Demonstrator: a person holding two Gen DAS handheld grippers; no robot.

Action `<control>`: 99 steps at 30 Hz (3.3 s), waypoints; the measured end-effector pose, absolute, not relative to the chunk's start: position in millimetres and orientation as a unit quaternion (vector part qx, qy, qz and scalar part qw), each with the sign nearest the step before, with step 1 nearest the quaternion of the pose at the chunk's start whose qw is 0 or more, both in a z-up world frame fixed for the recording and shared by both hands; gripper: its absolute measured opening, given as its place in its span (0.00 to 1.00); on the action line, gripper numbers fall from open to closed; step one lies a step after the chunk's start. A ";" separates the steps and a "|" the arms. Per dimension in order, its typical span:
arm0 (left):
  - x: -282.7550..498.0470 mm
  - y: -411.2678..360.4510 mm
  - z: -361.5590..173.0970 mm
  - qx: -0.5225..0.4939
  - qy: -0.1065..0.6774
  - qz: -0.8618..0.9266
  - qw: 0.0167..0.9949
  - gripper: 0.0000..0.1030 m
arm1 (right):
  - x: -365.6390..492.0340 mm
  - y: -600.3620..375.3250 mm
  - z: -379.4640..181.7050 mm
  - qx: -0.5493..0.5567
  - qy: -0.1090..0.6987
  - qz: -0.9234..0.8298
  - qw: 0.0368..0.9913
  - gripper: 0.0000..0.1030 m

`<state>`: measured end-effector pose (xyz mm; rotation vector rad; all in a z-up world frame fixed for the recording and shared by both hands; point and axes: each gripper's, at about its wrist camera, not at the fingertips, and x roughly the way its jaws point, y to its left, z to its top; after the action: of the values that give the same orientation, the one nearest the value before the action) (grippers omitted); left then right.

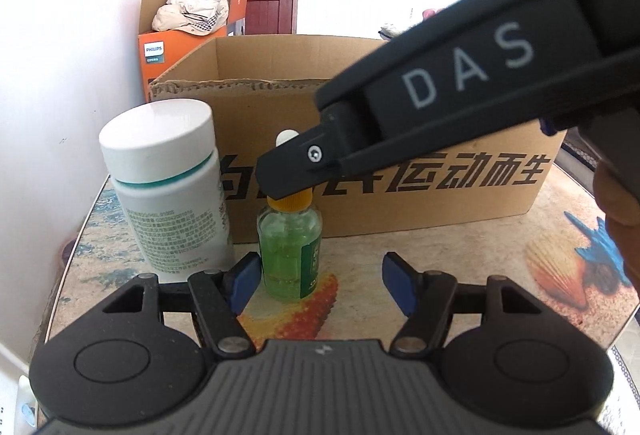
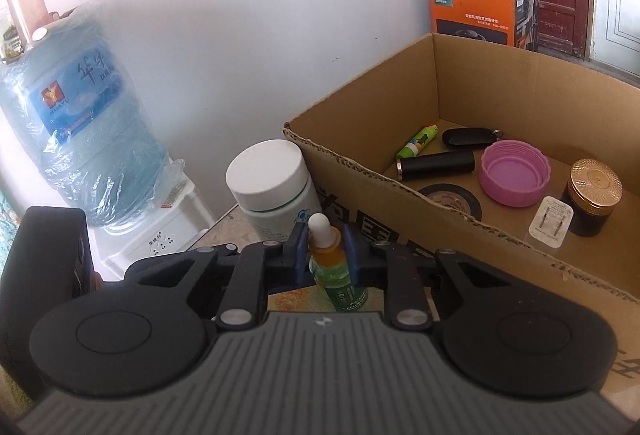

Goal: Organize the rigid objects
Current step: 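Move the right tool down to the green dropper bottle, then close the right tool on the dropper bottle and lift it, then carry the dropper bottle into the box and open the right tool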

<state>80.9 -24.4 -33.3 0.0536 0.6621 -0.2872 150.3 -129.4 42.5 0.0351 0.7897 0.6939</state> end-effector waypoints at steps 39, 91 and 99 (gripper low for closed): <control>59.5 -53.2 33.4 0.044 0.276 -0.173 0.944 0.32 | 91.7 -190.8 108.7 0.056 0.298 0.303 0.904 0.18; 239.8 -154.6 33.6 -0.011 0.422 -0.260 0.869 0.66 | 227.0 -351.1 72.0 0.175 0.327 0.224 0.901 0.19; 157.9 -123.2 84.2 0.011 0.332 -0.294 0.896 0.93 | 147.4 -347.1 121.8 0.206 0.262 0.240 0.912 0.43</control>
<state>157.9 -123.2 84.2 0.0238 0.6885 -0.6095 147.4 -347.1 121.8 0.4244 0.5404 0.4954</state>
